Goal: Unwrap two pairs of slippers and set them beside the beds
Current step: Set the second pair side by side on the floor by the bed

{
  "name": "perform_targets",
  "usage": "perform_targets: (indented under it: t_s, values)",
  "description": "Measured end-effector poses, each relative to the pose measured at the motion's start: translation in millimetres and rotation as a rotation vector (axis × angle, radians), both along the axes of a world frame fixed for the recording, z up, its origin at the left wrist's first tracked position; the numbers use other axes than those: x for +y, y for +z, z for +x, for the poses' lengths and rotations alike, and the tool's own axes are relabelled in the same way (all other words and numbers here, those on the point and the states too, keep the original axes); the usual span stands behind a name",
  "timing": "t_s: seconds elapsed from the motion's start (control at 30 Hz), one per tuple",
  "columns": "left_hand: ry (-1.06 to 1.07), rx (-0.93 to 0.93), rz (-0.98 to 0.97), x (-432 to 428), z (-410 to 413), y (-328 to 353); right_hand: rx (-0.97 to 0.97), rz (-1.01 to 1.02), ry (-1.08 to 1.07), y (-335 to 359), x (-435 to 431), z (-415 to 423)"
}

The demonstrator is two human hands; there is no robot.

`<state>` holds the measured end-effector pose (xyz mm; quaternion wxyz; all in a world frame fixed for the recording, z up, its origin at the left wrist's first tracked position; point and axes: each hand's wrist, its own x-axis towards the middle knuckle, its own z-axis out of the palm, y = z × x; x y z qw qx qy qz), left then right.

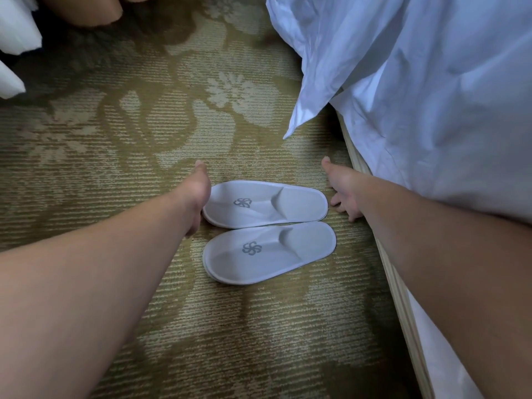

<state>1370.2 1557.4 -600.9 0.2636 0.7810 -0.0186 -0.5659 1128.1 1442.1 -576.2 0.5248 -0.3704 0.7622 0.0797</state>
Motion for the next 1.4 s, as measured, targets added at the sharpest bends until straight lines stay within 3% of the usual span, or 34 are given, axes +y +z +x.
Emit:
perform_targets:
  t_s: [0.27,0.53,0.77,1.4]
  values:
    - [-0.079,0.049,0.016,25,-6,7,-0.020,0.100,0.019,14,21,-7]
    - [-0.138,0.076,0.223,51,-9,7,-0.020,0.154,0.043,13,41,-16]
    - [-0.120,0.154,0.215,55,-12,2,-0.036,0.146,0.007,13,45,-17]
    - [-0.125,0.113,0.208,53,-21,2,-0.034,0.137,-0.042,5,47,-18]
